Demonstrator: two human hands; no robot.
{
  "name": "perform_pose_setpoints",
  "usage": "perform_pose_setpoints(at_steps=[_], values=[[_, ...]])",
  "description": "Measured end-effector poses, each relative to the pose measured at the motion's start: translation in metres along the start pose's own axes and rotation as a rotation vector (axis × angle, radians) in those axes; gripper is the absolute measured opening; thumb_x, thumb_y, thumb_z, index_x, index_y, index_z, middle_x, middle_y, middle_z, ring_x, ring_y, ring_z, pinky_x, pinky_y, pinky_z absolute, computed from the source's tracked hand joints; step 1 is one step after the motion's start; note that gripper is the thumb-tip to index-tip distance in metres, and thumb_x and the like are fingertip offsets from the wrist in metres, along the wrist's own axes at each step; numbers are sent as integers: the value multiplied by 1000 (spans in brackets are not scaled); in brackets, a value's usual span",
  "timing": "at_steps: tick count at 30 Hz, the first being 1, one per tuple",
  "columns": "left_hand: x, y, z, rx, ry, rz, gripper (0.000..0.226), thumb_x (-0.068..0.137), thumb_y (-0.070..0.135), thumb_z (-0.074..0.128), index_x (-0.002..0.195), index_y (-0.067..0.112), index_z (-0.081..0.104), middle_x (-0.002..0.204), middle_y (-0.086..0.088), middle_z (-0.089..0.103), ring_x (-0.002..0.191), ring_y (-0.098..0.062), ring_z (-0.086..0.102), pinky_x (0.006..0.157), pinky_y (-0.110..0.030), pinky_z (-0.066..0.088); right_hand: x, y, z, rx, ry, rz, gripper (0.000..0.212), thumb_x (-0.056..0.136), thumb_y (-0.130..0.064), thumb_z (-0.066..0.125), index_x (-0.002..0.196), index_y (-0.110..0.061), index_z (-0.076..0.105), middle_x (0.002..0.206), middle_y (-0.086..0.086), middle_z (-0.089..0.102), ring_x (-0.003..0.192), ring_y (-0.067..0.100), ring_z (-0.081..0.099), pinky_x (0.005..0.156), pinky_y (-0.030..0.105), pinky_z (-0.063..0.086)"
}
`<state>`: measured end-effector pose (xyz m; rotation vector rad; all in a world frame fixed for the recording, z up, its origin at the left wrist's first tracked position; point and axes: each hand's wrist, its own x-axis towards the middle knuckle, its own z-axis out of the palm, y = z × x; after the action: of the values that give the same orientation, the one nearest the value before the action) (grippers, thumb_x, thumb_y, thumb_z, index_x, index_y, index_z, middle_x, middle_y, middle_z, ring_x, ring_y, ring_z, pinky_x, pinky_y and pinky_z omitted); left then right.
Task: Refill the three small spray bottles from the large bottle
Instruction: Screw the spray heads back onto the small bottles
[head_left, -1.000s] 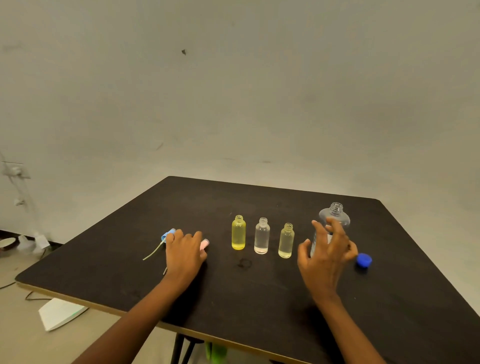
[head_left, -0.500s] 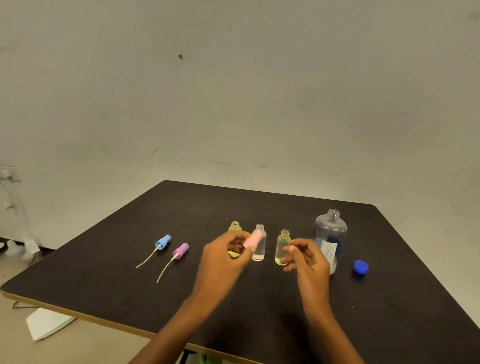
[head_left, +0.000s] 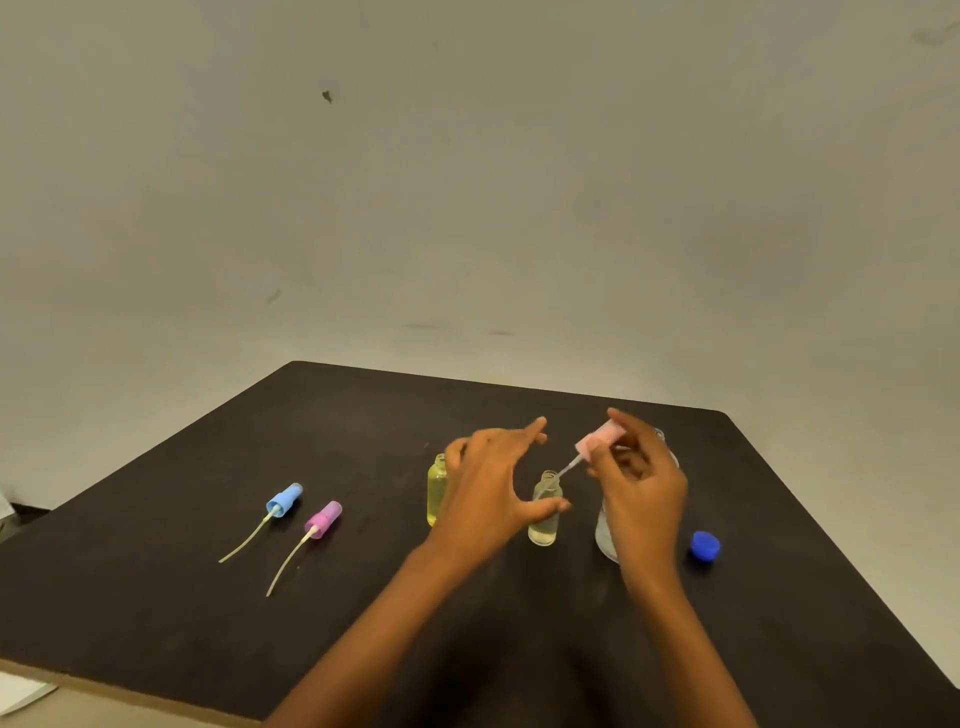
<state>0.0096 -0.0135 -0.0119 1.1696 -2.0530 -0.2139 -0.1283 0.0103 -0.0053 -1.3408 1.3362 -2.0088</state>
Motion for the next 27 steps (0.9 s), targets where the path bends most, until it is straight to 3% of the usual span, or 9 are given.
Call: perform_pose_setpoints(at_steps=[3,5,7,10,16,20,23,27], values=[[23,-17,4,287,-139,12,96,75,58,63,149,29,9,137,19,48,137,-6,27,112,-43,-8,22,5,3,-78,71,-155,29,84,-14,64,111,-21,59,91,-8,64,85,8,63,72,15,51],[30,-23,14,387,-195,47,101,76,62,59,149,26,0,134,17,52,140,-9,25,107,-49,-21,31,10,7,-133,96,-231,31,85,-12,63,115,-16,58,94,-6,62,84,4,62,70,8,47],[33,-25,23,448,-208,85,103,77,65,55,149,23,-5,131,15,56,140,-11,24,101,-50,-31,37,20,11,-205,110,-315,30,86,-11,63,116,-13,59,97,1,64,83,5,62,69,10,49],[36,-25,30,493,-211,115,103,78,65,52,149,21,-9,126,12,59,140,-12,25,93,-51,-38,39,33,13,-291,117,-405,27,88,-14,63,114,-14,60,94,1,65,79,13,64,67,26,55],[41,-28,37,519,-242,125,103,80,61,54,148,20,-10,125,4,58,138,-15,30,99,-56,-32,38,30,9,-277,111,-449,30,85,-10,64,115,-7,59,95,-3,60,82,0,59,73,6,46],[38,-24,37,449,-194,127,107,79,56,60,147,21,-15,114,9,64,132,-12,37,102,-50,-29,37,31,8,-371,-7,-443,29,83,-12,65,112,-7,61,95,6,65,81,11,61,70,8,48],[30,-19,31,338,-164,105,115,77,51,66,137,30,-29,108,12,65,121,-8,45,111,-43,-12,30,30,7,-418,-138,-408,33,81,-6,67,113,-7,61,97,6,65,82,11,61,72,8,48],[13,-12,15,241,-151,83,117,76,49,68,129,35,-35,105,15,66,113,-3,49,109,-34,6,16,23,-4,-395,-257,-371,35,80,-4,68,113,-15,61,94,-9,60,83,3,60,71,8,48]])
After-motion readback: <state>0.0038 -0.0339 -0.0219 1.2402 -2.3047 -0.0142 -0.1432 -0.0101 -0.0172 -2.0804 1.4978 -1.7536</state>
